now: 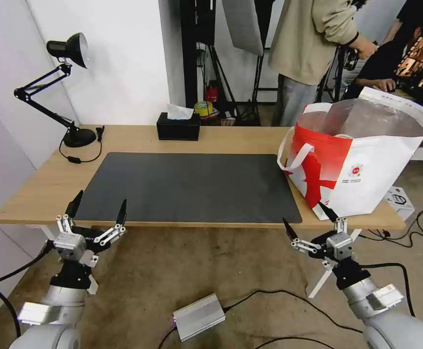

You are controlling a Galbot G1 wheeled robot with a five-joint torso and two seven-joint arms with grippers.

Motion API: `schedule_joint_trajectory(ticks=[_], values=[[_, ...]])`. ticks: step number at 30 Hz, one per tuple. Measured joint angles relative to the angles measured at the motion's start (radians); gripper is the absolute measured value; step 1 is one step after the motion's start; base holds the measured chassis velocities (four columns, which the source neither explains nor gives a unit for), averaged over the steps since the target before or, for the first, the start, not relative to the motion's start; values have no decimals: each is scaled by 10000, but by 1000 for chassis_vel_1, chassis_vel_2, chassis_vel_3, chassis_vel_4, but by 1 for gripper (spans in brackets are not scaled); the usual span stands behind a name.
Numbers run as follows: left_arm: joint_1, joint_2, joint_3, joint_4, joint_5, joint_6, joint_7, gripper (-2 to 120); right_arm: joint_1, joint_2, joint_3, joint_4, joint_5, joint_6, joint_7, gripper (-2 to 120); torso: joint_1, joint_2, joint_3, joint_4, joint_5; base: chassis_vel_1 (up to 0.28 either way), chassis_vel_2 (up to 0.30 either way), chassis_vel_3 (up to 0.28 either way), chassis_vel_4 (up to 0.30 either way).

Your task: Pick up the trash from the table and place it into the takeout bag.

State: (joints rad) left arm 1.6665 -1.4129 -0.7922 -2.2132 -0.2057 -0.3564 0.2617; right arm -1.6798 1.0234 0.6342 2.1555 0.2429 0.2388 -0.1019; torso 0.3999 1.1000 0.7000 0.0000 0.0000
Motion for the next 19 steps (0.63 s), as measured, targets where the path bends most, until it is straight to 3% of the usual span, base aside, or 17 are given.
schedule_joint_trajectory(ticks=[19], values=[[-8, 39, 318, 155, -48, -186, 275, 100, 0, 0, 0, 0, 0, 0, 0, 100, 0, 0, 0, 0, 0, 0, 0, 0, 0]])
